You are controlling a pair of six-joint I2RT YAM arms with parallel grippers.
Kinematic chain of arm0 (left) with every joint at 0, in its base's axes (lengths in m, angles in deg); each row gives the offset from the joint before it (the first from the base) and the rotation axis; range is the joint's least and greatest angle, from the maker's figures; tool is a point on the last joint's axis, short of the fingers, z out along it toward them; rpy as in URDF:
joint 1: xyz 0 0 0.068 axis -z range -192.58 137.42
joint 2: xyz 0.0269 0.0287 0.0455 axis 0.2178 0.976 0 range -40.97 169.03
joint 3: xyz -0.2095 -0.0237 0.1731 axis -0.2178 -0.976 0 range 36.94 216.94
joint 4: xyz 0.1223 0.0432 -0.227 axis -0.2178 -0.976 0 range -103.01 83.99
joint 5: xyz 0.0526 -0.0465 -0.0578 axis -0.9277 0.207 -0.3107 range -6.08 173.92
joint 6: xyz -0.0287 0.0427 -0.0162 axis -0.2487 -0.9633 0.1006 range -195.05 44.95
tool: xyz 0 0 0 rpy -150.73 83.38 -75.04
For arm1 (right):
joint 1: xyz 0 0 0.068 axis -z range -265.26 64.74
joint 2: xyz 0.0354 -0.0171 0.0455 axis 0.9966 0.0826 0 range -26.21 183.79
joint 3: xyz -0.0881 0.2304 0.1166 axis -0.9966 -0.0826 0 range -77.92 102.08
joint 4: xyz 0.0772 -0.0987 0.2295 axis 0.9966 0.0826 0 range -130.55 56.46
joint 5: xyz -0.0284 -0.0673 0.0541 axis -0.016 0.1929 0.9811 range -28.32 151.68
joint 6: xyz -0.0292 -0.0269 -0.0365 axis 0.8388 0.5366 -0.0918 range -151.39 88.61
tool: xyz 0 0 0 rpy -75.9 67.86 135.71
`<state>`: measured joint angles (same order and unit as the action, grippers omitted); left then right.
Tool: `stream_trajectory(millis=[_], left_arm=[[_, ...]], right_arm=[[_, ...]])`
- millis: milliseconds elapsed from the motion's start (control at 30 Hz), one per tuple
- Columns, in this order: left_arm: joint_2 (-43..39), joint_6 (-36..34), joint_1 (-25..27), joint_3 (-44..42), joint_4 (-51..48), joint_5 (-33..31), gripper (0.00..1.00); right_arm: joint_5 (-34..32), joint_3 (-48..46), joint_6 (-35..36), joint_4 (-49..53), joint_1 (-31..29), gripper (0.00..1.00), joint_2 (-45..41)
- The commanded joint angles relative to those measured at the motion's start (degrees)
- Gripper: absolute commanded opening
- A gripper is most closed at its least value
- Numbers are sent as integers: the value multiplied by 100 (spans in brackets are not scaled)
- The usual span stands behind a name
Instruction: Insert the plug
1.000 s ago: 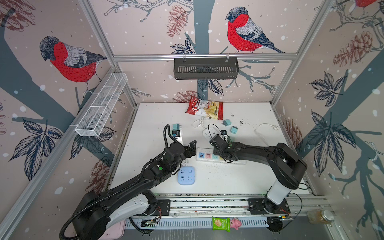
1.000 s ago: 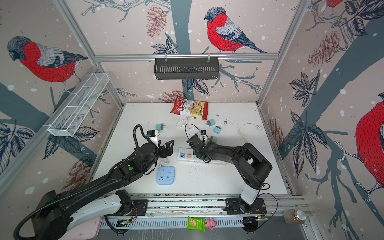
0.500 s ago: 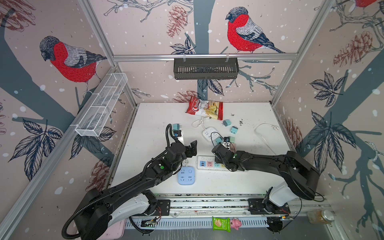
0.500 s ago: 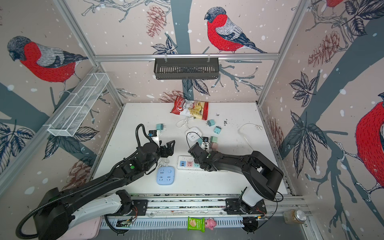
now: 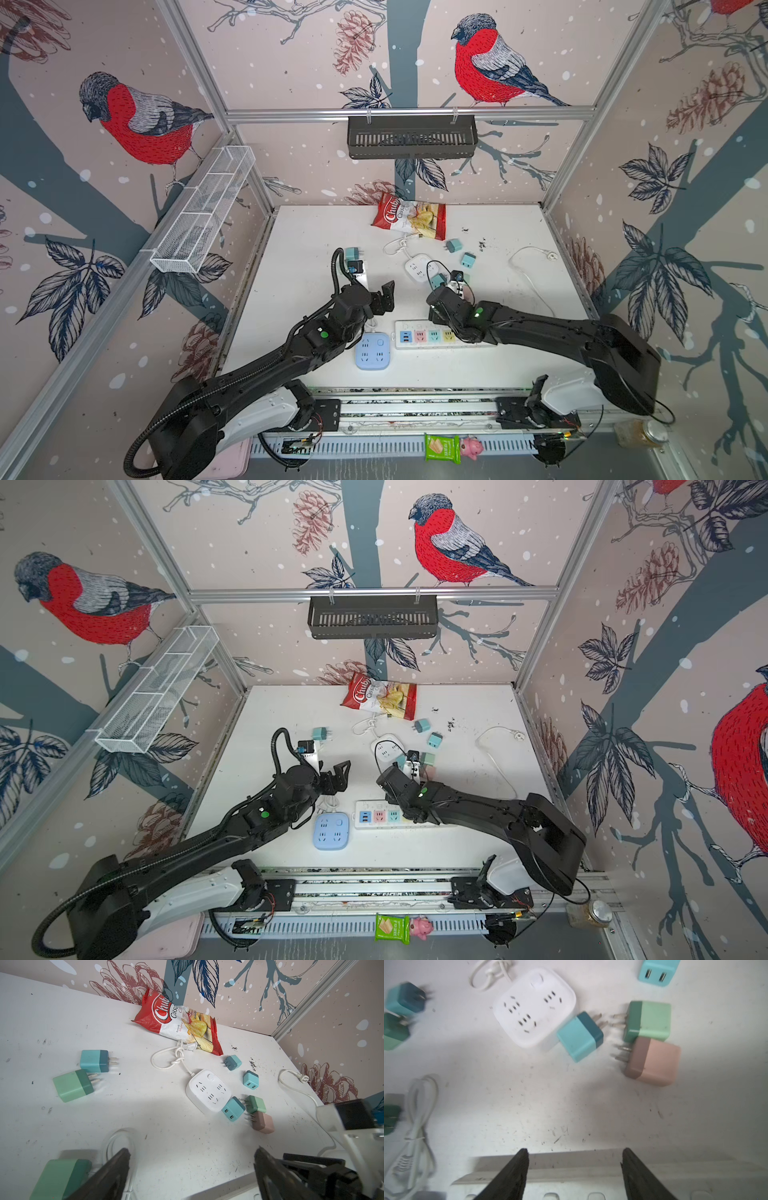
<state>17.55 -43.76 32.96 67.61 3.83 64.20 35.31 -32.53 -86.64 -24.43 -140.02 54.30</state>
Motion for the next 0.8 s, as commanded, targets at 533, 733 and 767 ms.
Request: stream_trajectory(millis=[533, 733, 767], left_arm=[[281, -405, 8, -165, 859, -139, 96], [499, -414, 8, -75, 853, -14, 96], [534, -419, 8, -42, 819, -6, 96]], right_arm=[[360, -1024, 479, -895, 1660, 81, -958], [554, -961, 734, -911, 2084, 89, -577], [544, -961, 771, -960, 2108, 91, -540]])
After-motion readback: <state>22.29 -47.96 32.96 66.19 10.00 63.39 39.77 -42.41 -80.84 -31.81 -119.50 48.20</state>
